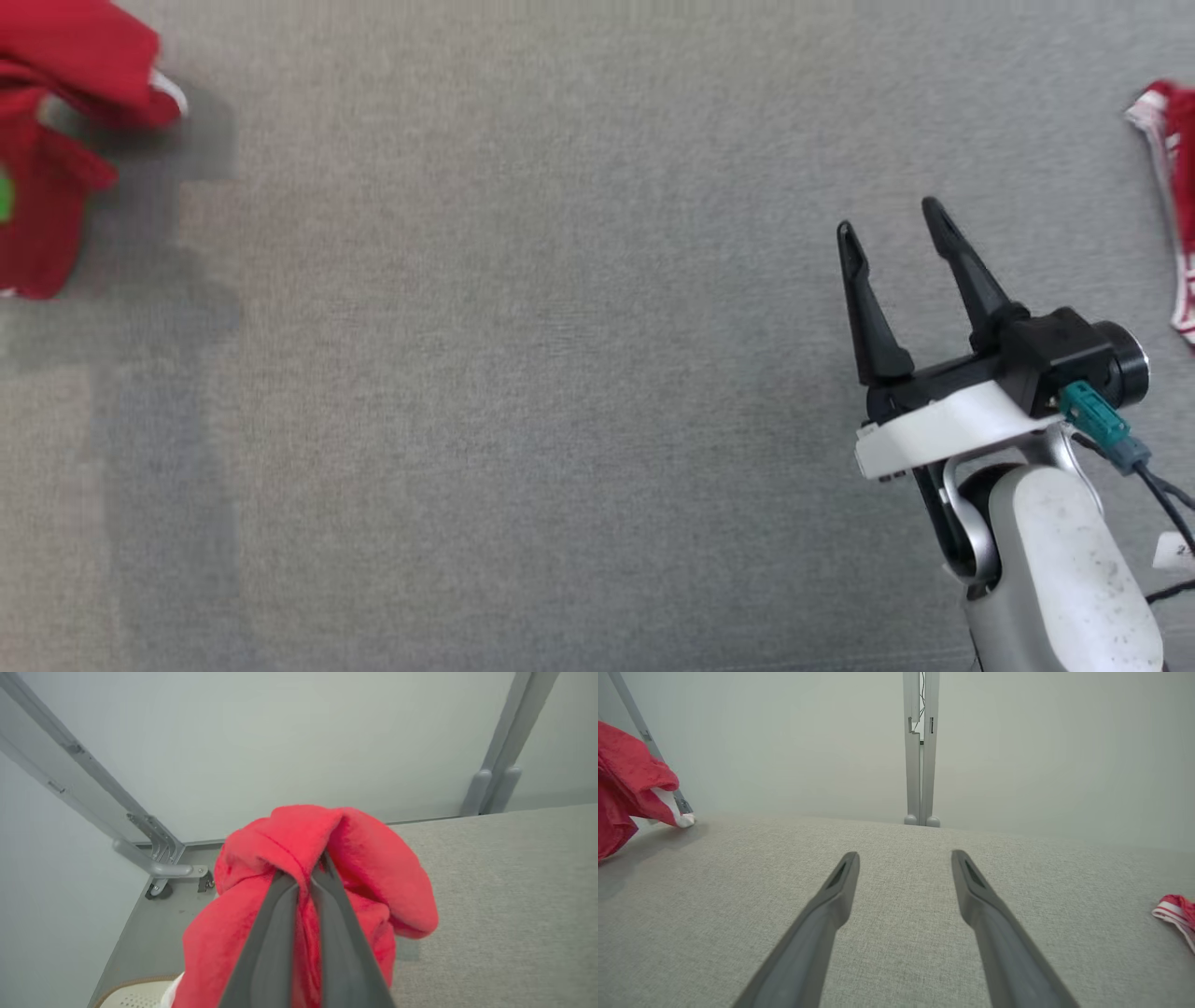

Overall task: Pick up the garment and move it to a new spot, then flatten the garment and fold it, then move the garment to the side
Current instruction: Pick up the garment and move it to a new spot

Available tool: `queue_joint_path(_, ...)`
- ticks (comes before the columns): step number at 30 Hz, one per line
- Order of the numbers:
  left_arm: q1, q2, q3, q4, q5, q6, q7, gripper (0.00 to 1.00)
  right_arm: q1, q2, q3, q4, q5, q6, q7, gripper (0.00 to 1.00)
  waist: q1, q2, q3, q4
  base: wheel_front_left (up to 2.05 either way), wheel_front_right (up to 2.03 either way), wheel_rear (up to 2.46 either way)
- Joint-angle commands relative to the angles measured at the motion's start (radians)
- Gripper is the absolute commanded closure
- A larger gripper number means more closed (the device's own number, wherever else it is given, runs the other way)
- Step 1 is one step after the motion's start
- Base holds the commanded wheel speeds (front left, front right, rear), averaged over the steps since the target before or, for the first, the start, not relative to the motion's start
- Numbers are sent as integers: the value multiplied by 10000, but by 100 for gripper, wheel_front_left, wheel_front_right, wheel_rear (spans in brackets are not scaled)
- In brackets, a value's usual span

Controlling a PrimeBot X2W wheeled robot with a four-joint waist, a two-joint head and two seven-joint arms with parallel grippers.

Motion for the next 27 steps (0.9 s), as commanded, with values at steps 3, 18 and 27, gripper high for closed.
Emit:
queue_joint_path(3, 360, -215, -830, -1375, -573, -28, 612, 100, 390, 3, -93, 429, 272, -15, -297, 0, -1, 0, -1965, -1146, 0, 0, 0)
queue_joint_path(18, 2770, -2236, -2346, -6885, -3720, 488, 2424, 100, 951, 10, -488, 1536, 1137, -15, -1008, 0, -1, 0, -1975, -2438, 0, 0, 0)
queue_joint_path(27, 3946, -2484, -2674, -3746, -2394, 793, -105, 100, 184, 12, -218, 1863, 1357, -15, -1307, 0, -1, 0, -785, -2768, 0, 0, 0)
